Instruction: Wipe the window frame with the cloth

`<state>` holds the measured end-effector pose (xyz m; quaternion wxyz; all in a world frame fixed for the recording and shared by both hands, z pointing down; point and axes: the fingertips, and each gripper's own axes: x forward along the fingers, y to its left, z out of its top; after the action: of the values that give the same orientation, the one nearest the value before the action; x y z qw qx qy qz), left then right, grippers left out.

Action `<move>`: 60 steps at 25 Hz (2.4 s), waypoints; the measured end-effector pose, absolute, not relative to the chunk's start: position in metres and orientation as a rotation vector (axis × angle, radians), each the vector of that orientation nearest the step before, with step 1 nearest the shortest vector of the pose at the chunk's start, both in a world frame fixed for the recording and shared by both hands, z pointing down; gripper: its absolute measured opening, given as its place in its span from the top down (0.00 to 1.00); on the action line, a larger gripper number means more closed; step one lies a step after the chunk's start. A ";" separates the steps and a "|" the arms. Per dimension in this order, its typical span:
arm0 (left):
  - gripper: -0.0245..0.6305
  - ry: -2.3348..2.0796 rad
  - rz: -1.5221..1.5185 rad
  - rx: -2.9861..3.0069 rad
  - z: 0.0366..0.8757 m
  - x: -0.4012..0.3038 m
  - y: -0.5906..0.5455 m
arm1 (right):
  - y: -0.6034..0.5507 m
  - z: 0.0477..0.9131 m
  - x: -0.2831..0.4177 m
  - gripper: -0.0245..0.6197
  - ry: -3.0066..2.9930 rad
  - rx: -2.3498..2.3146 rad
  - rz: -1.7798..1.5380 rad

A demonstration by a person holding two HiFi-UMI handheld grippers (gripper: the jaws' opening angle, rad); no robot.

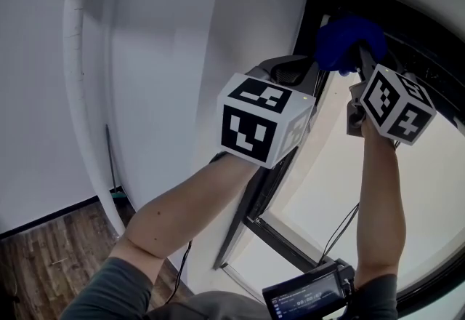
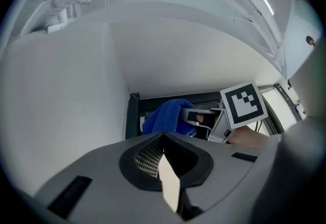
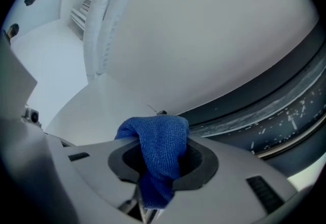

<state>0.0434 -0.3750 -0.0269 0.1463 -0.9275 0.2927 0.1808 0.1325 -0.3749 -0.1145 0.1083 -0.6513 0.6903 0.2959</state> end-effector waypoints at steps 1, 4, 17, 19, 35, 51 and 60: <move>0.95 0.820 0.531 -2.683 -0.026 0.049 -0.372 | -0.368 -0.114 0.137 0.78 2.022 -1.929 0.878; 0.95 0.759 0.559 -2.709 -0.026 0.066 -0.361 | -0.347 -0.114 0.151 0.78 1.988 -1.956 0.890; 0.95 0.412 0.594 -2.828 -0.018 0.175 -0.293 | -0.235 -0.114 0.244 0.78 1.755 -2.157 0.963; 0.95 0.351 0.603 -2.839 -0.017 0.191 -0.278 | -0.215 -0.112 0.261 0.78 1.710 -2.195 0.962; 0.95 -0.038 0.637 -2.858 -0.028 0.297 -0.135 | -0.045 -0.112 0.369 0.78 1.368 -2.441 0.968; 0.95 -0.315 0.605 -2.853 -0.017 0.424 0.006 | 0.133 -0.090 0.532 0.78 0.950 -2.626 0.849; 0.95 -0.388 0.592 -2.832 -0.009 0.458 0.053 | 0.180 -0.079 0.567 0.78 0.891 -2.648 0.841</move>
<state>0.4581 0.0533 -0.0088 0.1108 -0.9642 -0.1321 0.2016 0.5667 0.1802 -0.0794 0.1117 -0.9018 0.3035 0.2866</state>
